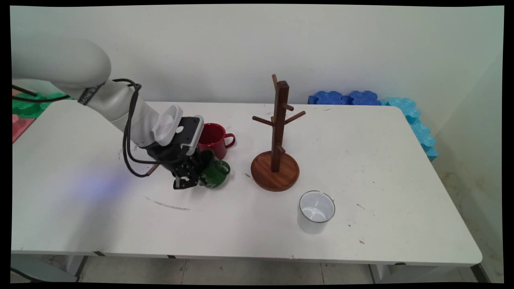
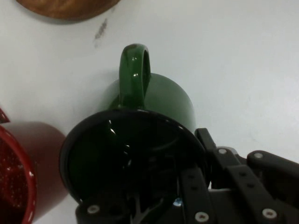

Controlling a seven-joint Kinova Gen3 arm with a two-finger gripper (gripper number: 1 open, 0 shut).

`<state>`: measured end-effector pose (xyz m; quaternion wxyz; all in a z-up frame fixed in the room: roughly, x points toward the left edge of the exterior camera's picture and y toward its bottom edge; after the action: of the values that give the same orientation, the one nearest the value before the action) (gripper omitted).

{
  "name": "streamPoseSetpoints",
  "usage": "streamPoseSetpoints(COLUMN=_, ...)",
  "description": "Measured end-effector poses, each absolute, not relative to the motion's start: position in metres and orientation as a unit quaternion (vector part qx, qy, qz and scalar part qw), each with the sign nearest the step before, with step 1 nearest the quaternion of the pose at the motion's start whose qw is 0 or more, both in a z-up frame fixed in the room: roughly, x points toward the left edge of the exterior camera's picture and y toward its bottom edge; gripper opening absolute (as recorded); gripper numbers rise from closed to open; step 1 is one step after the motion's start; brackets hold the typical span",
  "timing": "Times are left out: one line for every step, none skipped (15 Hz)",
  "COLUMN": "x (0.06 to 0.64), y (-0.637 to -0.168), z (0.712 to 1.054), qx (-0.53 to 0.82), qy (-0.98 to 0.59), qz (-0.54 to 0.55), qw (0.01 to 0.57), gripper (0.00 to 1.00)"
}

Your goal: Place the picked object on the table

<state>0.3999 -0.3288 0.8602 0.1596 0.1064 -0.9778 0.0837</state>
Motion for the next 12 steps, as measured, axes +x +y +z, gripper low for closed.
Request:
streamPoseSetpoints(x=0.4, y=-0.328, z=0.859, qx=0.104, qy=-0.978, qz=0.084, qw=0.157, gripper=0.0)
streamPoseSetpoints(x=0.399, y=-0.328, z=0.858, qx=0.101, qy=-0.979, qz=0.084, qw=0.153, gripper=0.0)
streamPoseSetpoints(x=0.398, y=-0.327, z=0.857, qx=0.097, qy=-0.98, qz=0.084, qw=0.15, gripper=0.0)
streamPoseSetpoints(x=0.397, y=-0.326, z=0.855, qx=0.094, qy=-0.981, qz=0.085, qw=0.146, gripper=0.0)
streamPoseSetpoints(x=0.397, y=-0.326, z=0.854, qx=0.092, qy=-0.982, qz=0.085, qw=0.144, gripper=0.0)
streamPoseSetpoints(x=0.396, y=-0.325, z=0.854, qx=0.09, qy=-0.982, qz=0.085, qw=0.143, gripper=0.0)
streamPoseSetpoints(x=0.396, y=-0.325, z=0.853, qx=0.088, qy=-0.982, qz=0.085, qw=0.141, gripper=1.0)
streamPoseSetpoints(x=0.395, y=-0.324, z=0.852, qx=0.086, qy=-0.983, qz=0.085, qw=0.14, gripper=1.0)
streamPoseSetpoints(x=0.395, y=-0.324, z=0.851, qx=0.084, qy=-0.983, qz=0.086, qw=0.138, gripper=1.0)
streamPoseSetpoints(x=0.394, y=-0.324, z=0.85, qx=0.082, qy=-0.983, qz=0.086, qw=0.136, gripper=1.0)
streamPoseSetpoints(x=0.394, y=-0.324, z=0.85, qx=0.081, qy=-0.984, qz=0.086, qw=0.135, gripper=1.0)
streamPoseSetpoints(x=0.394, y=-0.323, z=0.849, qx=0.08, qy=-0.984, qz=0.087, qw=0.133, gripper=1.0)
